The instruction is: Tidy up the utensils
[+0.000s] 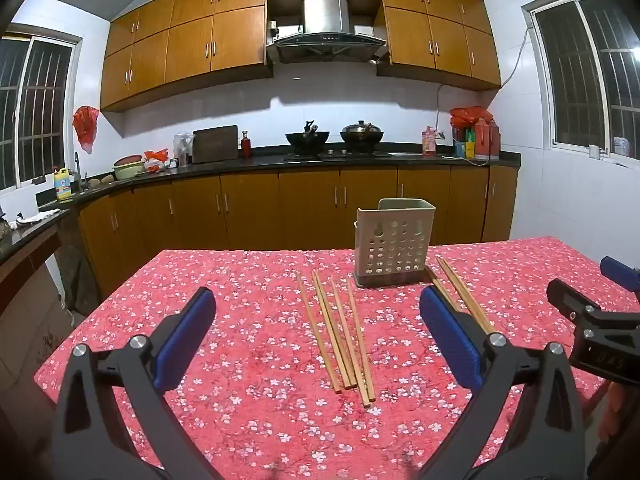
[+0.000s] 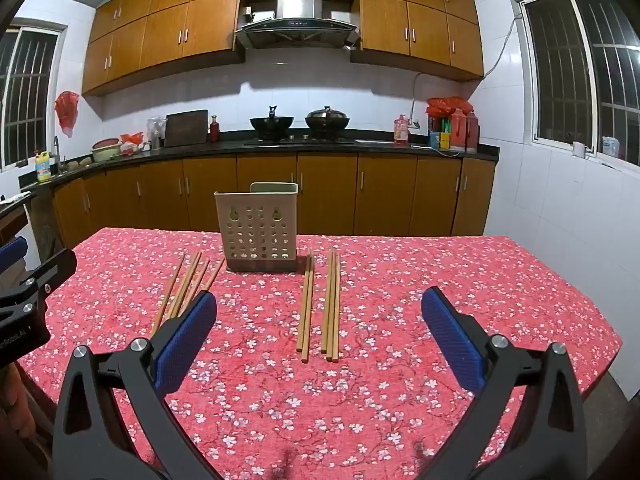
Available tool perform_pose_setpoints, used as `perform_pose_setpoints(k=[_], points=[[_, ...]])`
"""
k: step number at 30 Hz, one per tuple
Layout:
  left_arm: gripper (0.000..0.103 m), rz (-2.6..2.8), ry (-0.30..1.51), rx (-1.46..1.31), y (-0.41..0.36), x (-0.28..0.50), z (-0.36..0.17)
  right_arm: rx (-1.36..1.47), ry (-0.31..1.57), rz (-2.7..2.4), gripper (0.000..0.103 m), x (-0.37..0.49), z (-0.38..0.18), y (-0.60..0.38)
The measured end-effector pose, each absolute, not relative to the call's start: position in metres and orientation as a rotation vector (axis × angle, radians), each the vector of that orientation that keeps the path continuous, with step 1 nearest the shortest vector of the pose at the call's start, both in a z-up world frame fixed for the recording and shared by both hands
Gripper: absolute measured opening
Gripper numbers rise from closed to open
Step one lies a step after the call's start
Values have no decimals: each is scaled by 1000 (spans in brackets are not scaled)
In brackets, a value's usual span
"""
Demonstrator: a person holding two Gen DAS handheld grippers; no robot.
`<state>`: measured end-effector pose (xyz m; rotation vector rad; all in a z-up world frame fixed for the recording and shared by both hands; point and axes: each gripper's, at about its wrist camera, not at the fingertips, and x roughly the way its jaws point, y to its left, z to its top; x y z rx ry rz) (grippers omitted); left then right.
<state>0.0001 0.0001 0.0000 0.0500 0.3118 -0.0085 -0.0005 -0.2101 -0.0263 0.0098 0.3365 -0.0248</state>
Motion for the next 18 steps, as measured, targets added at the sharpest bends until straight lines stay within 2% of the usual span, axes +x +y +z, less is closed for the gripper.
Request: perform_pose_setpoints(k=[18], points=[[99,-9,313,50,0,0,0,11,337,-23,101,0,-28,-210]])
